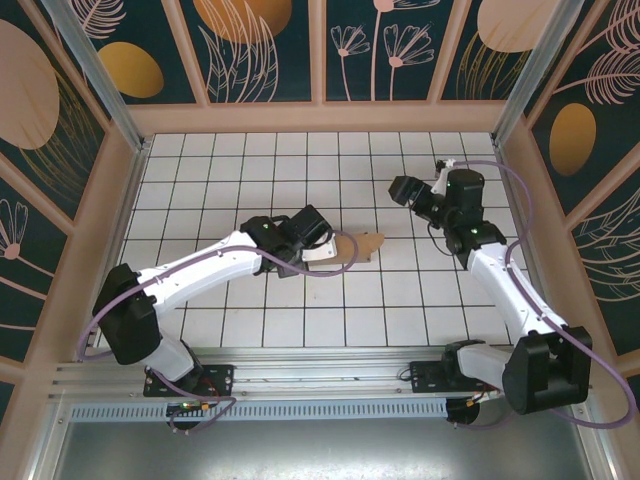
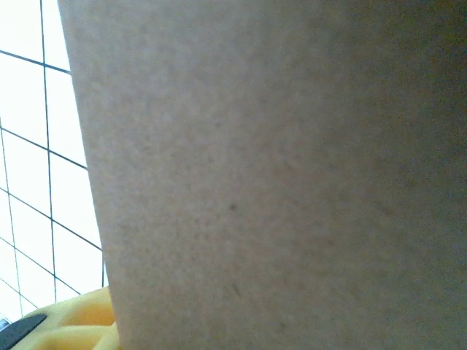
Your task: Fold the paper box
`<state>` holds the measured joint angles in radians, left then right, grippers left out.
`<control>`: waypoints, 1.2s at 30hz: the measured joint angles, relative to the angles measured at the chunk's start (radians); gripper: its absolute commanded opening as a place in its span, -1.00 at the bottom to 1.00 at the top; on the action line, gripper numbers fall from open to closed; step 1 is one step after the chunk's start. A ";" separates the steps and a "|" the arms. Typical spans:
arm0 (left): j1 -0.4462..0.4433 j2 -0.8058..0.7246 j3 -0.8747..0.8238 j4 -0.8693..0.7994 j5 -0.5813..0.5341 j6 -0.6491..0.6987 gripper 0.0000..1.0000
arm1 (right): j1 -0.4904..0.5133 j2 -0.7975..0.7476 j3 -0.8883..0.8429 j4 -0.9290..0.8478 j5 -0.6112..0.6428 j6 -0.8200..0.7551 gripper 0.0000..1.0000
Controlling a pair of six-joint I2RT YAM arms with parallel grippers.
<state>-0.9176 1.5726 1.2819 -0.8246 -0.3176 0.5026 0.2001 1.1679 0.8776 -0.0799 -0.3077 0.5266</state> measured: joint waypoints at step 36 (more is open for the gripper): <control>-0.004 0.153 0.159 -0.101 0.055 0.010 0.00 | 0.055 0.607 0.396 -0.115 -0.312 -0.214 -0.41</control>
<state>-0.9215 1.7260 1.4406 -0.9260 -0.2623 0.5121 0.2550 1.7744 1.2739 -0.1947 -0.6197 0.3126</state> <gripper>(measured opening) 0.502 0.357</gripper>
